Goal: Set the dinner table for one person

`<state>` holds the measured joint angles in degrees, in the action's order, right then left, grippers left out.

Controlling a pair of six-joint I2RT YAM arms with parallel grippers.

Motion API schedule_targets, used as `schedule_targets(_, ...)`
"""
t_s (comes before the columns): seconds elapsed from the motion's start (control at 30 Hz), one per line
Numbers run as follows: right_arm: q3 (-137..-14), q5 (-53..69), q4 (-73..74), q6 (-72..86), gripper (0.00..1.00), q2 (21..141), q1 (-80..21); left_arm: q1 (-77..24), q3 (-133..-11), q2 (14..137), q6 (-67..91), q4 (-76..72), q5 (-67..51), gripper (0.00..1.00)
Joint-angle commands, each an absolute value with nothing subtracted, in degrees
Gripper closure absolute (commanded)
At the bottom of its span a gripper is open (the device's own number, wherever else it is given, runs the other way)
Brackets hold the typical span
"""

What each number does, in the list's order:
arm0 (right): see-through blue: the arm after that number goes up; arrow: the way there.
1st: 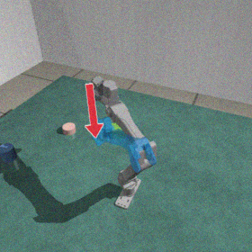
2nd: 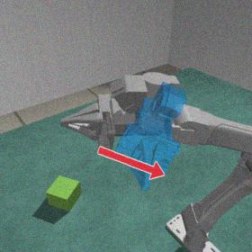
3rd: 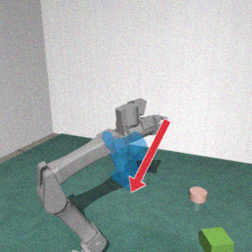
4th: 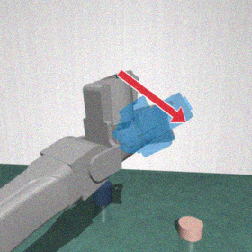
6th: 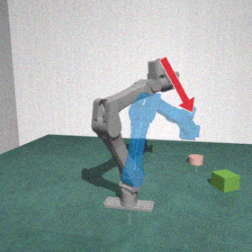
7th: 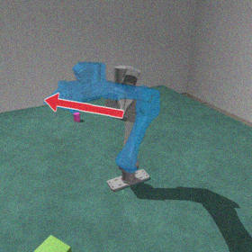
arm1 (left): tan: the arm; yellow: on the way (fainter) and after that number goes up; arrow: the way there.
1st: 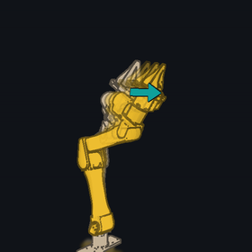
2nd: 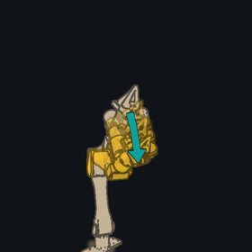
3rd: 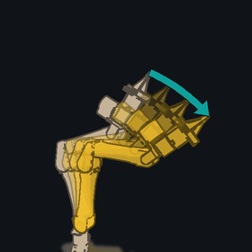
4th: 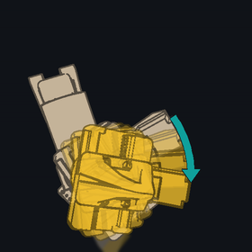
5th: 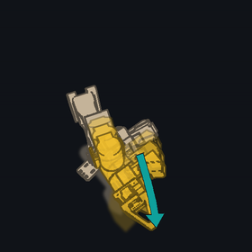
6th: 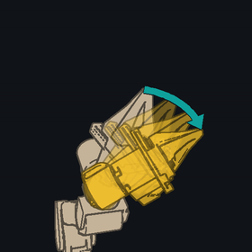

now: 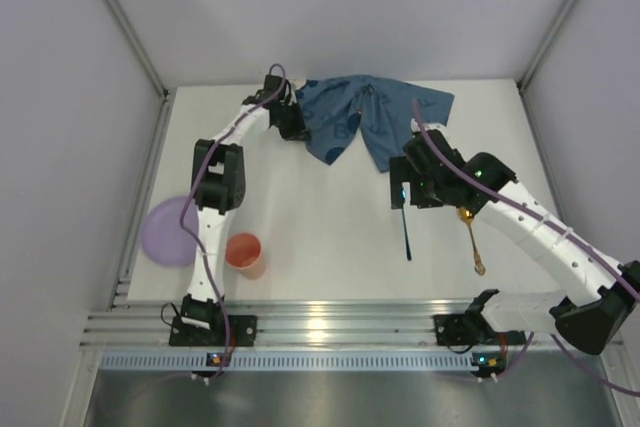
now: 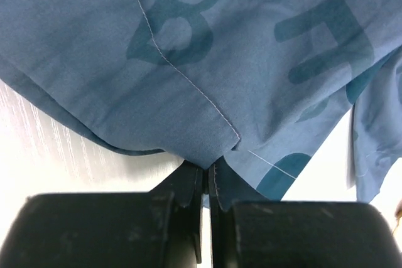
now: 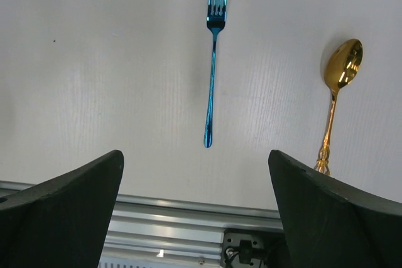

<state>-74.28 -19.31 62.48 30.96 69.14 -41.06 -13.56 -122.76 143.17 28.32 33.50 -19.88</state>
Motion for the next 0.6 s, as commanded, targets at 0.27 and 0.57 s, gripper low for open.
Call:
schedule_targets(0.27,-79.5,-17.6,56.9,26.2,0.00,74.8,-39.4,-4.1,-103.6,122.7,19.8,40.2,-15.3,1.00)
schedule_targets(0.57,-82.0,-17.5,54.7,25.1,0.00,80.5,-38.2,1.0,-92.8,116.6,20.6,45.0,13.5,0.58)
